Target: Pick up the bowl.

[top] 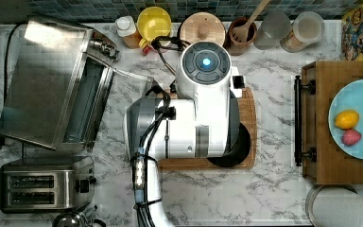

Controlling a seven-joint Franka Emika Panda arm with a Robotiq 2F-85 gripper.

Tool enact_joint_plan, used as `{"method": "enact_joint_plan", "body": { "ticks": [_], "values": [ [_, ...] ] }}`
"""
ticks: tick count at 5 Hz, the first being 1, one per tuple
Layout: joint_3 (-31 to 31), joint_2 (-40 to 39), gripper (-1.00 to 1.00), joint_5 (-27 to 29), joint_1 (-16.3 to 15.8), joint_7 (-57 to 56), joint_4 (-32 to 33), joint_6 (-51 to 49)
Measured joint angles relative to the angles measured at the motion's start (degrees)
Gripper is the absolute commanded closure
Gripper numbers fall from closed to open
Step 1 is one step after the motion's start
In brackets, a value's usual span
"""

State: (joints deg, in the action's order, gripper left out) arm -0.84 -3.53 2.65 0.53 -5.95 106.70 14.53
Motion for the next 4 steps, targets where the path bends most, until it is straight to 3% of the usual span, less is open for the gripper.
{"method": "enact_joint_plan", "body": {
  "ticks": [2, 4],
  "values": [
    [-0.48, -0.28, 1.00, 0.38, 0.02, -0.05, 0.50, 0.27],
    [0.57, 1.69, 1.00, -2.12, -0.08, -0.45, 7.83, 10.17]
  ]
}}
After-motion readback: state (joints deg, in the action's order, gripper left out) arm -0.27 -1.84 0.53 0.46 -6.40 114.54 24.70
